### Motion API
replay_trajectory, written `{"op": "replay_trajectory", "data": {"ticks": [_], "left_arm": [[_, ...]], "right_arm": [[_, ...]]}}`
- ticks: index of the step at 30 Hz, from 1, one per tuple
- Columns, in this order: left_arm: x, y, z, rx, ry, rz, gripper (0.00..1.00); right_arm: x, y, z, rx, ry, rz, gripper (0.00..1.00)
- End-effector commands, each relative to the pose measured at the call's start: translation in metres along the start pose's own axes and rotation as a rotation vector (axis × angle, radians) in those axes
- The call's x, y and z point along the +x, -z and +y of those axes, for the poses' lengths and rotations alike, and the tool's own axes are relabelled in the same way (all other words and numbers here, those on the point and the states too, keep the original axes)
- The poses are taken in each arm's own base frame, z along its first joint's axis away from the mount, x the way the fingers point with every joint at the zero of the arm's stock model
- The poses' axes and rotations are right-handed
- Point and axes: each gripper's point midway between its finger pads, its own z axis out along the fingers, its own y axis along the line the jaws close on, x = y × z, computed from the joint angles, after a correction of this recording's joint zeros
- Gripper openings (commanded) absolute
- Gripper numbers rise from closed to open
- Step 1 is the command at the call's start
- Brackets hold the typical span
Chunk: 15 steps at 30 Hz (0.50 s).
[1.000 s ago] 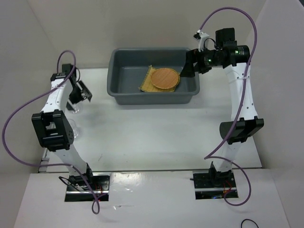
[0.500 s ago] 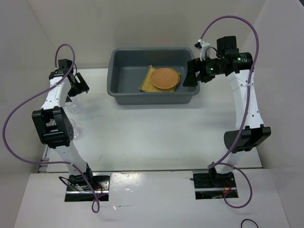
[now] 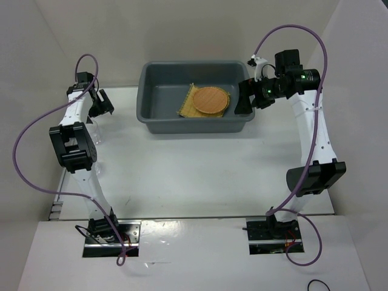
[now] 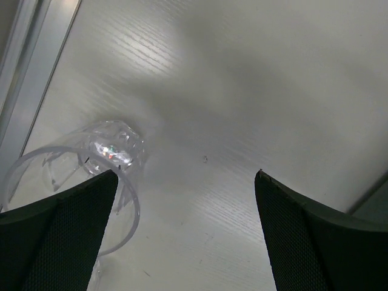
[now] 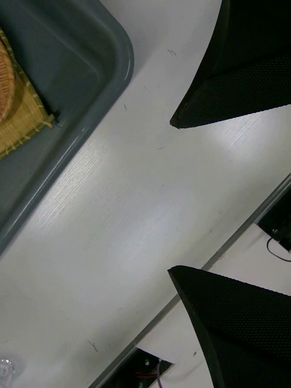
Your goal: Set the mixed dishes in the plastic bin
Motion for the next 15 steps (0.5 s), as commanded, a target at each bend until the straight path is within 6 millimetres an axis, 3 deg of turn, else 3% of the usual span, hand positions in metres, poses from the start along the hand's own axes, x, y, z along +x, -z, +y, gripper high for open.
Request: {"op": "replay_trajectory", "data": {"ticks": [1, 5, 8, 9, 12, 13, 15], "left_arm": [[-0.011, -0.005, -0.008, 0.038, -0.017, -0.02, 1.0], [0.0, -0.015, -0.002, 0.033, -0.001, 0.008, 0.9], [0.007, -0.019, -0.005, 0.052, -0.002, 0.024, 0.65], [0.006, -0.019, -0.002, 0.059, 0.006, 0.027, 0.51], [0.01, -0.018, -0.001, 0.056, 0.005, 0.035, 0.22], [0.007, -0.014, 0.001, 0.049, 0.006, 0.023, 0.04], [0.003, -0.003, 0.0, 0.054, 0.016, 0.008, 0.0]], "right_arm": [[-0.003, 0.01, 0.005, 0.011, 0.031, -0.024, 0.98], [-0.002, 0.007, 0.003, 0.009, 0.026, -0.016, 0.98], [-0.003, 0.002, 0.0, 0.007, 0.02, -0.007, 0.98], [-0.003, 0.002, 0.0, 0.007, 0.02, -0.007, 0.98], [-0.004, -0.001, 0.0, -0.002, 0.019, -0.008, 0.98], [-0.007, 0.001, 0.0, 0.0, 0.024, -0.016, 0.98], [-0.006, -0.002, 0.0, -0.011, 0.02, -0.01, 0.98]]}}
